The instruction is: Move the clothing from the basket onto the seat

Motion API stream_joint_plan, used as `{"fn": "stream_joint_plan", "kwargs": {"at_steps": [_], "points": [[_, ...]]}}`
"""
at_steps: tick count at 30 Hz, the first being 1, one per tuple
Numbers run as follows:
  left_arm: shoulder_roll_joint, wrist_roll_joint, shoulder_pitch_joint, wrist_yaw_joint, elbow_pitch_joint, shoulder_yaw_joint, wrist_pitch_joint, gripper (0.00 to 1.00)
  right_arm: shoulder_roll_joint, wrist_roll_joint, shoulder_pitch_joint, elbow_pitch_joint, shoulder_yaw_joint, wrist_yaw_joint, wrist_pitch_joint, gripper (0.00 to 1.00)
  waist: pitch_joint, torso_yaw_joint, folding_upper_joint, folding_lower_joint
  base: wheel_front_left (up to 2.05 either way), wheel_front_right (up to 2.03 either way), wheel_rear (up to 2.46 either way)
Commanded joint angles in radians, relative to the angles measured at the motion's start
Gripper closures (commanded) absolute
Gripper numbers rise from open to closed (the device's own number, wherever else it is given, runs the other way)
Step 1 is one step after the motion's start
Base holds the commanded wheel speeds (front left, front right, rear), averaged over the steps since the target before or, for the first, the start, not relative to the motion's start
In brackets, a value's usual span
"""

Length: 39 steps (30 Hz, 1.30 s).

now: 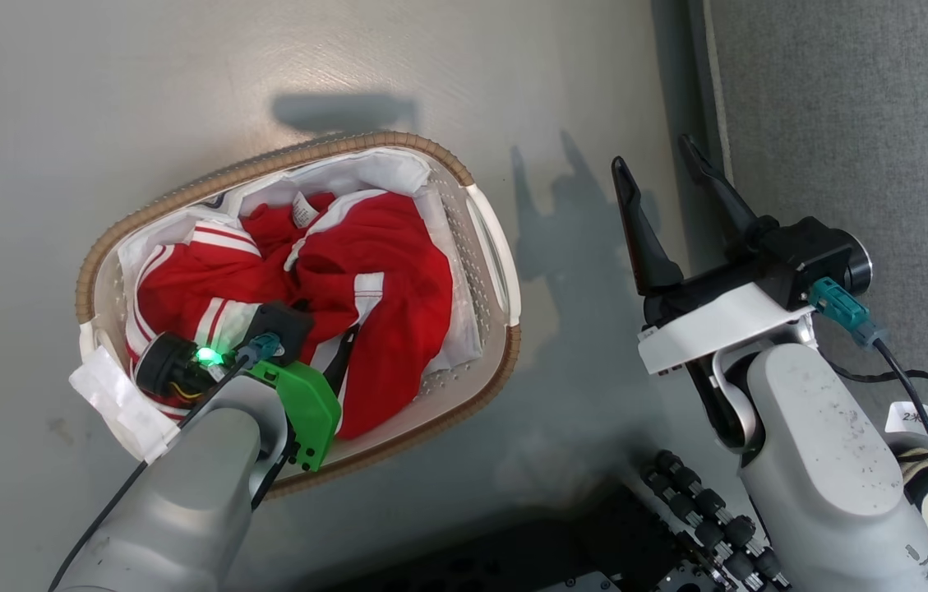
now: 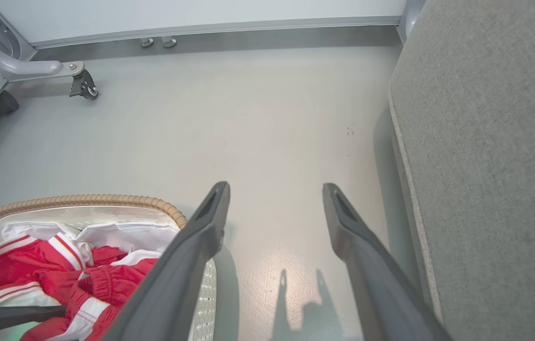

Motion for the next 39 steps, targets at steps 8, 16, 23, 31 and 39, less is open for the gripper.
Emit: {"fn": "stream_joint_plan", "kwargs": {"at_steps": [8,16,23,31,39], "points": [[-0.009,-0.054,-0.028,-0.003,0.021,-0.071,0.000,0.00,-0.002,0.037,-0.004,-0.005,0.029,-0.001,-0.004,0.00,0.029,-0.030,0.0000,0.0000,0.00,0.00,0.00],[0.006,-0.172,-0.050,-0.003,0.000,-0.201,0.000,0.32,-0.002,0.055,-0.006,0.007,0.045,-0.001,-0.004,0.00,0.031,-0.039,0.0000,0.0000,0.00,0.00,0.00],[0.034,-0.244,-0.066,-0.003,-0.009,-0.301,0.003,1.00,-0.002,0.066,-0.008,0.014,0.045,-0.001,-0.004,0.00,0.020,-0.041,0.0000,0.0000,0.00,0.00,0.00],[0.071,-0.313,-0.078,-0.003,-0.068,-0.340,-0.001,1.00,-0.003,0.051,0.009,0.032,0.020,-0.001,-0.004,0.00,-0.050,-0.021,0.0000,0.0000,0.00,0.00,0.00],[0.082,-0.278,-0.004,-0.003,-0.166,-0.244,0.000,1.00,-0.003,0.015,0.041,0.060,-0.002,-0.001,-0.003,0.00,-0.184,0.024,0.0000,0.0000,0.00,0.00,0.00]]}}
